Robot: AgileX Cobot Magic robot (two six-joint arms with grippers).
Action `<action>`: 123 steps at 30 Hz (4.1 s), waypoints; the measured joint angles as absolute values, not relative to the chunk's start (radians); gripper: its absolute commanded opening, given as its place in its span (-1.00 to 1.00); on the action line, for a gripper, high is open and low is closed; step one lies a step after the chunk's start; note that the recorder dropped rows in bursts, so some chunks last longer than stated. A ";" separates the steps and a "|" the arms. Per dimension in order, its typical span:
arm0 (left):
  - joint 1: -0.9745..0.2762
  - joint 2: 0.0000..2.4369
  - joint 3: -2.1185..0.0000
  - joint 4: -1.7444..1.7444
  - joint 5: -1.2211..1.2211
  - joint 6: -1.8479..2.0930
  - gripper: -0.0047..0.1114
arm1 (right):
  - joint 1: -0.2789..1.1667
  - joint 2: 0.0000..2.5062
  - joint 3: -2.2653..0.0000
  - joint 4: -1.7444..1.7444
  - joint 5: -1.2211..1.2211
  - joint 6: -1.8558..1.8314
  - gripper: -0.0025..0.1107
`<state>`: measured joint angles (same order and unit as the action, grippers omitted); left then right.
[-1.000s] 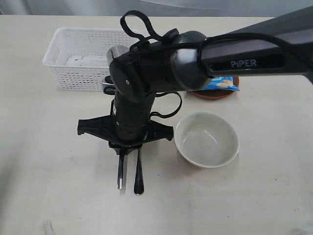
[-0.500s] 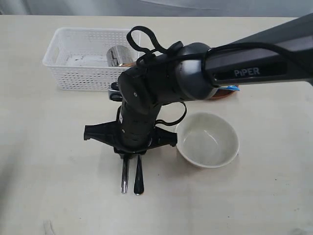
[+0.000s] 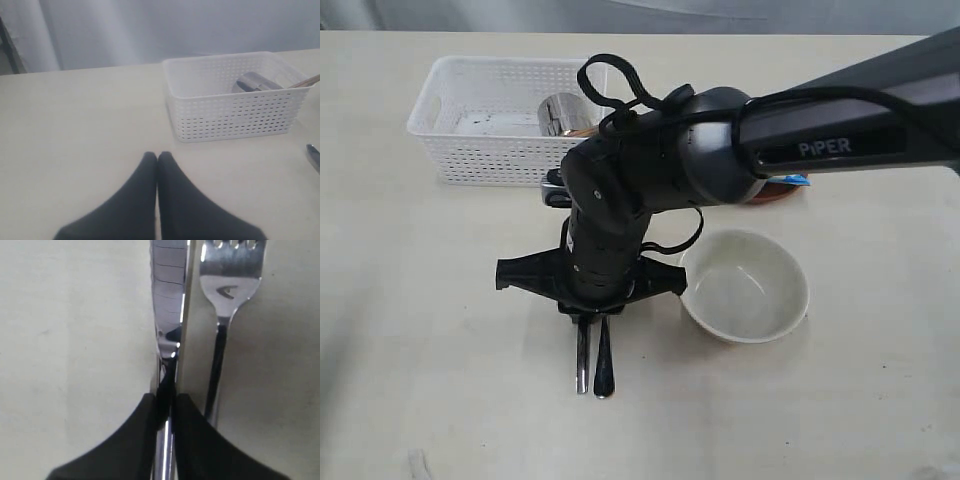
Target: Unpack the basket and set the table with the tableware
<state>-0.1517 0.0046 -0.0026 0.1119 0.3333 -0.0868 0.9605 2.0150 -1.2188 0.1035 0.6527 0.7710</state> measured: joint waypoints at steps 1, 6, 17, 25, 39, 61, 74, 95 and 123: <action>-0.152 0.005 -0.003 0.112 0.333 -0.087 -0.92 | 0.961 2.015 -1.219 0.102 0.653 0.777 -0.96; -0.152 0.005 -0.003 0.112 0.333 -0.087 -0.92 | 0.961 2.015 -1.219 0.099 0.653 0.780 -0.96; -0.152 0.005 -0.003 0.112 0.333 -0.087 -0.92 | 0.961 2.015 -1.219 0.096 0.653 0.780 -0.81; -0.152 0.005 -0.003 0.112 0.333 -0.087 -0.92 | 0.961 2.015 -1.219 0.106 0.654 0.778 -0.13; -0.152 0.005 -0.003 0.112 0.333 -0.087 -0.92 | 0.956 2.004 -1.573 0.030 0.842 0.629 -0.14; -0.152 0.005 -0.003 0.112 0.333 -0.087 -0.92 | 0.706 2.391 -2.293 0.062 1.127 0.323 0.39; -0.152 0.005 -0.003 0.112 0.333 -0.087 -0.92 | 0.706 2.625 -2.572 0.013 1.209 0.254 0.39; -0.152 0.005 -0.003 0.112 0.333 -0.087 -0.92 | 0.706 2.691 -2.587 -0.017 1.217 0.238 -0.57; -0.152 0.005 -0.003 0.112 0.333 -0.087 -0.92 | 0.702 2.520 -2.748 0.063 1.229 0.164 -0.96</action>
<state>-0.1517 0.0046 -0.0026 0.1119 0.3333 -0.0868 0.7021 2.5200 -2.7482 0.0635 1.2289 0.1643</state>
